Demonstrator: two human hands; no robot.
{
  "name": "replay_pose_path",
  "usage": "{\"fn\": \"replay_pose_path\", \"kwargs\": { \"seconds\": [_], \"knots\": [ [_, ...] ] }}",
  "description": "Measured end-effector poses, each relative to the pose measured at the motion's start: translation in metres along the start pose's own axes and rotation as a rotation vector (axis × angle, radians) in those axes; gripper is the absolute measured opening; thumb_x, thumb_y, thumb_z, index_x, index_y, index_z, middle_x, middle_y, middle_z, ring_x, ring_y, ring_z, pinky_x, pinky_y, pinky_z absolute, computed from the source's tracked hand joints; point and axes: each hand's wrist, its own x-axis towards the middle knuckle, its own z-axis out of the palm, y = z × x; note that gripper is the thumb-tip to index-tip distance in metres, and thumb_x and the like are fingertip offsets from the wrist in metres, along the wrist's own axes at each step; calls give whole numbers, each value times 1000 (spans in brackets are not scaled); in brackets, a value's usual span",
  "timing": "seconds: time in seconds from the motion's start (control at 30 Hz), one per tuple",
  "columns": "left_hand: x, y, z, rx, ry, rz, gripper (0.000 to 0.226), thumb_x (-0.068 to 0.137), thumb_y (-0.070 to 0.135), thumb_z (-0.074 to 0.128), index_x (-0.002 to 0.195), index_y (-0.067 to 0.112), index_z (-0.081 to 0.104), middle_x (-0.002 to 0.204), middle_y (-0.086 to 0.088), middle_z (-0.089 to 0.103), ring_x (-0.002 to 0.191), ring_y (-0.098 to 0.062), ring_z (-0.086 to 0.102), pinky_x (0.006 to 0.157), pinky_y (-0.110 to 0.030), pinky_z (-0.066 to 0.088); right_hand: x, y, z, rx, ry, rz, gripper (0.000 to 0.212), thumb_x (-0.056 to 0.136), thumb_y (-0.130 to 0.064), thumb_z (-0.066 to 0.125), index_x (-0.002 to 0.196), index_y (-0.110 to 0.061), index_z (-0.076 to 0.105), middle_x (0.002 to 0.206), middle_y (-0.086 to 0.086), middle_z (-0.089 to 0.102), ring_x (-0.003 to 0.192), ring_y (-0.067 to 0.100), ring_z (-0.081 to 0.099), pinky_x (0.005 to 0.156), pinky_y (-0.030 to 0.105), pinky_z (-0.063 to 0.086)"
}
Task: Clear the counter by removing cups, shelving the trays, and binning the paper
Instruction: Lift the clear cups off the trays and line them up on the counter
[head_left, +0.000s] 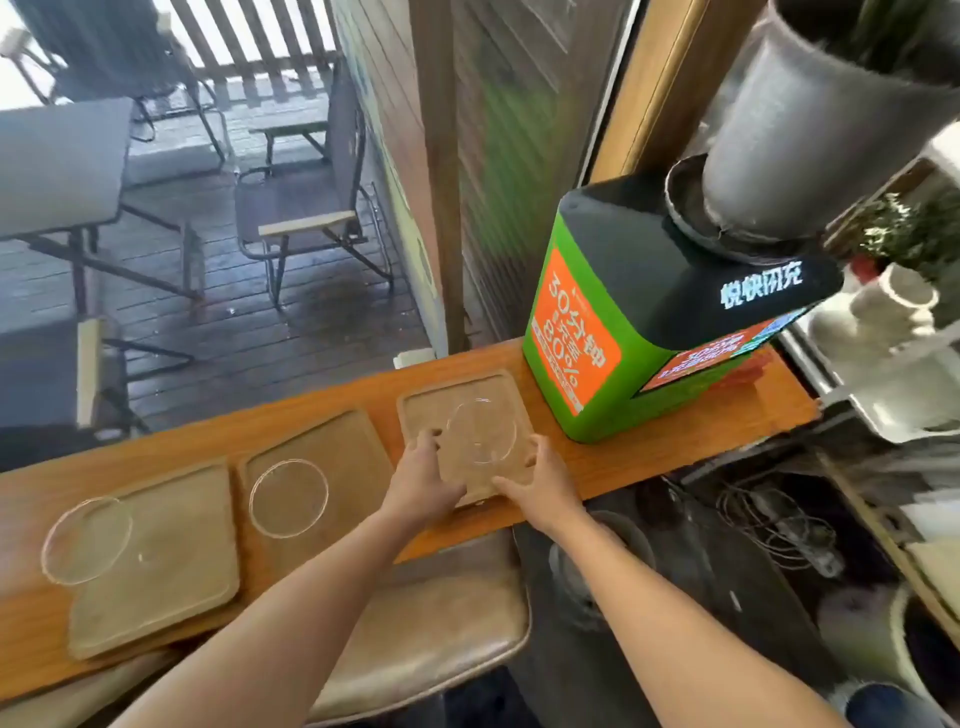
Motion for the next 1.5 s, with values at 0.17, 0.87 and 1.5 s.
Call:
{"fn": "replay_pose_path", "kwargs": {
  "seconds": [0.17, 0.87, 1.5],
  "knots": [
    [19, -4, 4, -198, -72, 50, 90, 72, 18, 83, 145, 30, 32, 143, 4, 46, 109, -23, 64, 92, -38, 55, 21, 0, 1, 102, -114, -75, 99, 74, -36, 85, 152, -30, 25, 141, -6, 45, 128, 16, 49, 104, 38, 47],
    [-25, 44, -154, -356, 80, 355, 66, 79, 32, 80, 132, 39, 41, 117, 17, 57, 80, -13, 69, 63, -21, 57, -8, -169, -28, 110, -115, -472, 69, 74, -46, 84, 130, -40, 45, 115, -13, 66, 92, 6, 70, 81, 25, 60],
    [-108, -90, -268, -309, 481, 216, 69, 80, 36, 79, 138, 27, 44, 122, 6, 57, 97, -14, 62, 83, -29, 56, -55, -296, 109, -84, -333, -804, 67, 77, -52, 78, 132, -39, 43, 111, -27, 55, 96, 2, 63, 71, 12, 47]
  ]
}}
